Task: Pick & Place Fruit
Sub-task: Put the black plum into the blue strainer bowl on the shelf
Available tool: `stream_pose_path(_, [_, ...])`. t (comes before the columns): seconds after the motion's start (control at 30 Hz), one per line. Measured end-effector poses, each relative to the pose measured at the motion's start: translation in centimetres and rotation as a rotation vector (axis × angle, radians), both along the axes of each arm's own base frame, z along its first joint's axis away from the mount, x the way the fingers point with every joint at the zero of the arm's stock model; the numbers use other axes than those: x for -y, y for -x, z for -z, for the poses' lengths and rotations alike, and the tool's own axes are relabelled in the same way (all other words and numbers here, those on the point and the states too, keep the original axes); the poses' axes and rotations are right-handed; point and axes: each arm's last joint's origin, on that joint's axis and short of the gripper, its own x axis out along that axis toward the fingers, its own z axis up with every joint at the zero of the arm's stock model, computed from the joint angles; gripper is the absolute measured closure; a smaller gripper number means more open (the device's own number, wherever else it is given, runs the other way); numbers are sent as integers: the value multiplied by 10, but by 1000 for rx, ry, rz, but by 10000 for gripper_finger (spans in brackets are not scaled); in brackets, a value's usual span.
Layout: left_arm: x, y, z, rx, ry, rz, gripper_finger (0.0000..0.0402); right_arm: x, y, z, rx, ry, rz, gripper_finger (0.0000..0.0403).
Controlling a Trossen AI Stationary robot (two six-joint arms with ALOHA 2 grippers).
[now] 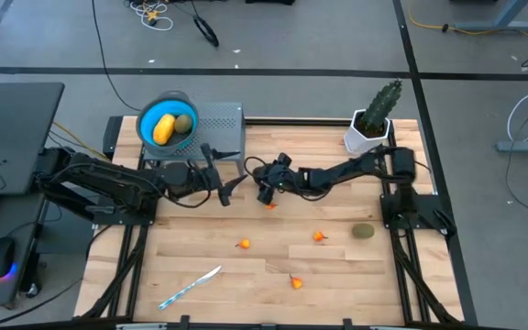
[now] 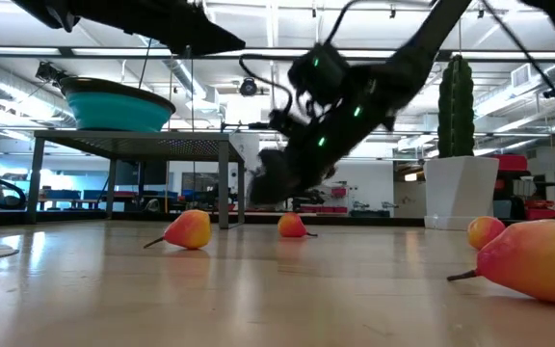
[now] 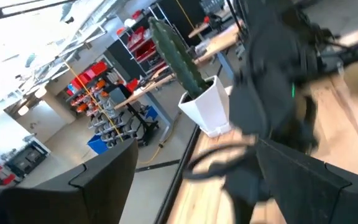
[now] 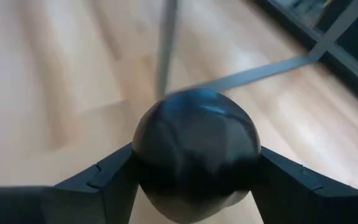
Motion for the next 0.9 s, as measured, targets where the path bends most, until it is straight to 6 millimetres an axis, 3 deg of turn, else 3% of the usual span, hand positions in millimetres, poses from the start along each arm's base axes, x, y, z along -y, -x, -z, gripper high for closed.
stream_pose_path(0.23, [6,0,1,-58,-103,52,65,-23,31,-56,-65,-172,-77,137])
stream_pose_path(0.5, [23,-9,14,-154,-234,259,65,-34,49,-122,154,-213,-233,137])
stream_pose_path(0.7, [26,-20,20,-164,-388,215,65,-38,49,-131,224,-273,-327,137])
stream_pose_path(0.9, [28,-30,32,-184,-423,261,58,-44,48,-131,223,-277,-342,137])
